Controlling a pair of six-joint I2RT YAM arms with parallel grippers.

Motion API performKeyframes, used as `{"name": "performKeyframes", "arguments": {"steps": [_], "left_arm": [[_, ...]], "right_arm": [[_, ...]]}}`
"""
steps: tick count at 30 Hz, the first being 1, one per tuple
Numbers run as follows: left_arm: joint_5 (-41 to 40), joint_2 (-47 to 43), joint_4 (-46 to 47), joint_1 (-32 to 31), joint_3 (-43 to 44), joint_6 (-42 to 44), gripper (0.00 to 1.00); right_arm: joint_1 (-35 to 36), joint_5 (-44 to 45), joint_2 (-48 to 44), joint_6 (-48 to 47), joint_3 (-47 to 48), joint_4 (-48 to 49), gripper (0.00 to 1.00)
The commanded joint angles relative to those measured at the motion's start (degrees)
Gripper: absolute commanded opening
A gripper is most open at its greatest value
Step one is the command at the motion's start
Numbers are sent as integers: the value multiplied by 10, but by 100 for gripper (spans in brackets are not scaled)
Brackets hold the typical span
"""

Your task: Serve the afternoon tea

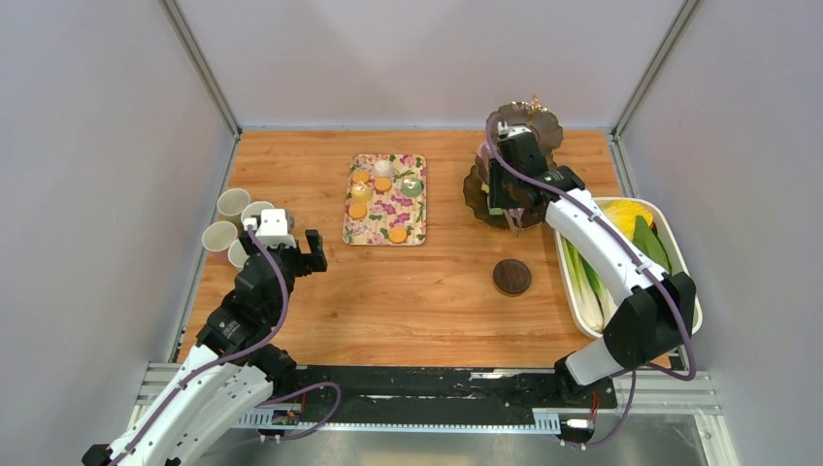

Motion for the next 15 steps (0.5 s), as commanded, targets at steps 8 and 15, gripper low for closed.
{"name": "performKeyframes", "arguments": {"steps": [8,15], "left_arm": [[6,-1,16,-1,-1,8,100],[7,-2,16,-1,-1,9,100]], "right_arm": [[-40,15,-2,40,-28,60,41],[-44,24,12,48,-63,107,42]]}}
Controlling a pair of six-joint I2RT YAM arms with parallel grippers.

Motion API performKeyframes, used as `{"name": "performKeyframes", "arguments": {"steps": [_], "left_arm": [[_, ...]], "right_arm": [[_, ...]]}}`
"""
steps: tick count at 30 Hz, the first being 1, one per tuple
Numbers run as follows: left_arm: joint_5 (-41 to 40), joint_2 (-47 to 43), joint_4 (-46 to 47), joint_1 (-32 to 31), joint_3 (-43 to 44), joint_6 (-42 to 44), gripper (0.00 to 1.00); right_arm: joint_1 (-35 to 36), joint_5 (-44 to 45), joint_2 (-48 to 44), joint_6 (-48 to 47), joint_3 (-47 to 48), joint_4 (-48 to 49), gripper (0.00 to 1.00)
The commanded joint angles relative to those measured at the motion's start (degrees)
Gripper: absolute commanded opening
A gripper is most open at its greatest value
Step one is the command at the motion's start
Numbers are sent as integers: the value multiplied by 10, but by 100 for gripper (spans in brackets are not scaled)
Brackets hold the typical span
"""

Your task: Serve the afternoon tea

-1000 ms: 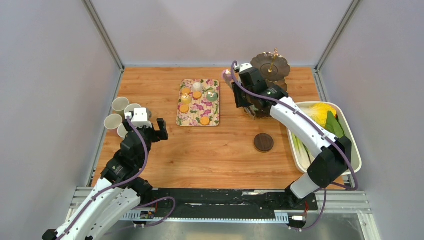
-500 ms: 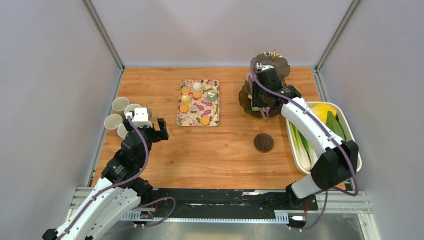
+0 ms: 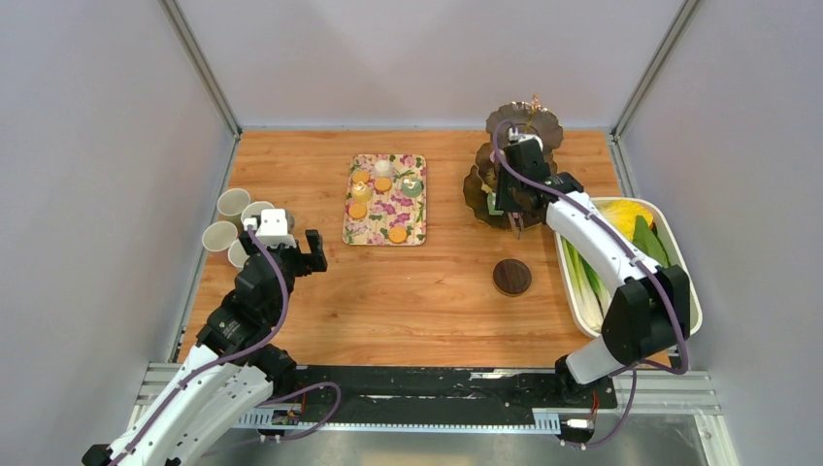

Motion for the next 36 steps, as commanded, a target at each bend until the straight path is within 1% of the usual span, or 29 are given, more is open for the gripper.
{"name": "performKeyframes", "arguments": {"steps": [1,4,8,13,21,26,31,36], "left_arm": [[8,-2,16,-1,-1,9,100],[8,-3,17,-1,-2,9,100],[8,-3,17,-1,-1,9,100],[9,-2,17,-1,-1,9,100],[12,2,19,-1,-1,9,100],[11,3,18,-1,-2,9,100],[11,7,18,-1,-2,9,100],[10,10,17,-1,-2,9,100]], "right_arm": [[-3,22,8,17,-14,62,42],[-3,26,10,18,-24,67,45],[-3,10,7,18,-32,68,50],[-3,-2,-20,14,-40,63,55],[-3,-2,-66,3,-48,28,60],[-3,-13,-102,-5,-51,-7,60],[-2,-74,-156,-23,-64,-24,60],[7,-124,-188,-47,-64,-54,55]]}}
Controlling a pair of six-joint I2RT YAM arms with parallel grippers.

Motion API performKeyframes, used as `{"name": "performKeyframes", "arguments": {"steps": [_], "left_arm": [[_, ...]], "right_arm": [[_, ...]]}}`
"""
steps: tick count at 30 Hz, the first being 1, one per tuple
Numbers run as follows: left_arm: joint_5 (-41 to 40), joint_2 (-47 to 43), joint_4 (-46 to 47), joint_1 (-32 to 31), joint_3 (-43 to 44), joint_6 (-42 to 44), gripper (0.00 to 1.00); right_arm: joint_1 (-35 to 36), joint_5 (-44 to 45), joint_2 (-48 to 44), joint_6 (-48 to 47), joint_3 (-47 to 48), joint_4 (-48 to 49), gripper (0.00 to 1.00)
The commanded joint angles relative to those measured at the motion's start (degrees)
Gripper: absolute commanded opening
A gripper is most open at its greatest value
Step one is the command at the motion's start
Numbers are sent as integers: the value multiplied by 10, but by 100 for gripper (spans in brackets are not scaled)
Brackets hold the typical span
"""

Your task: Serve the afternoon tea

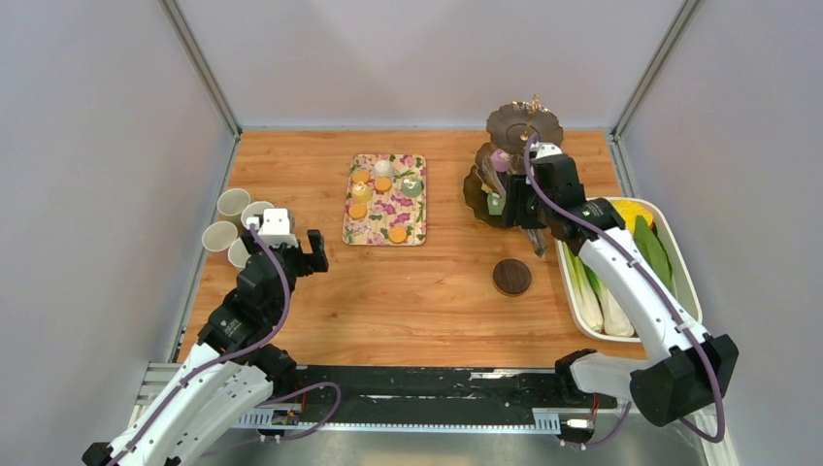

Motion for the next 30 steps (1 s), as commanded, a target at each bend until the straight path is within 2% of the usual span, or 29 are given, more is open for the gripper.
{"name": "performKeyframes", "arguments": {"steps": [1,10,15,20,30], "left_arm": [[4,5,17,-1,-1,9,100],[6,5,16,-1,0,9,100],[5,1,16,-1,-1,8,100],[6,-2,15,-1,0,8,100],[1,-9,13,-1,1,8,100]], "right_arm": [[9,-57,-32,-33,4,-27,54],[47,-100,-33,-42,14,-32,47],[95,-82,5,-31,31,-2,47],[144,-39,84,-34,70,29,47],[150,25,270,-80,184,58,50]]}}
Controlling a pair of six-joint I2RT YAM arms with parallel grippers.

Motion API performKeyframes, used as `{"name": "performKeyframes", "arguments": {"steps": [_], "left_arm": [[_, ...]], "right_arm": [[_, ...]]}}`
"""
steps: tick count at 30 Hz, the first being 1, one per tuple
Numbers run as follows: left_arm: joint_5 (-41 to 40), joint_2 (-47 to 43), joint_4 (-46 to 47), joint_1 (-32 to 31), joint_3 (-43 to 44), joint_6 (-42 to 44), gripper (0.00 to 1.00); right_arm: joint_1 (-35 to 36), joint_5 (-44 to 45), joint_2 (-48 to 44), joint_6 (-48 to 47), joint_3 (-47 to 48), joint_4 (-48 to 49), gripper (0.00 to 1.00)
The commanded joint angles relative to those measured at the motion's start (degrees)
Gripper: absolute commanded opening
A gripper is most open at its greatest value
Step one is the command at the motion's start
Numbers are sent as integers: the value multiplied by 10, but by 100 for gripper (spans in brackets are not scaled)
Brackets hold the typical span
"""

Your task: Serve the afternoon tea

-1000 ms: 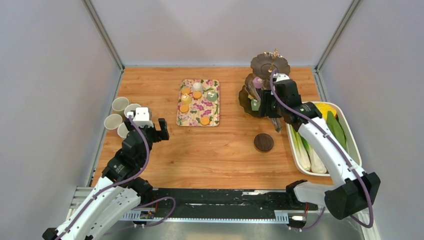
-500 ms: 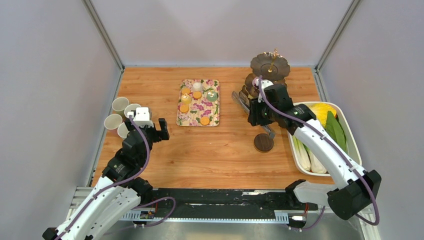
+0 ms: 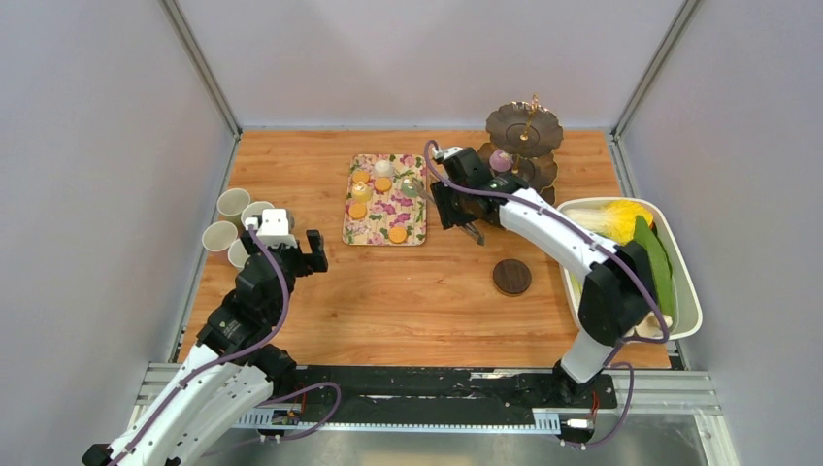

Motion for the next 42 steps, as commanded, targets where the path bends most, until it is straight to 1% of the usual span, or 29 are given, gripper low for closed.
{"name": "performKeyframes", "arguments": {"steps": [1,7,12,21,28,33,37,42], "left_arm": [[0,-5,13,-1,0,8,100],[-5,-5,12,-1,1,9,100],[-7,-5,12,-1,0,10,100],[-5,-5,13,-1,-1,10,100],[-4,-4,15,-1,-1,10,100],[-3,-4,15,-1,-1,10,100],[-2,-3,16,-1,-1,10,100],[-4,-5,15,-1,-2,10,100]], "right_arm": [[0,39,49,-38,66,47,50],[0,23,123,-68,128,65,52],[0,15,170,-79,161,72,54],[0,15,223,-93,168,79,57],[0,16,239,-93,152,79,58],[1,36,237,-93,138,79,58],[1,60,234,-93,143,81,59],[1,56,234,-110,154,80,59]]}}
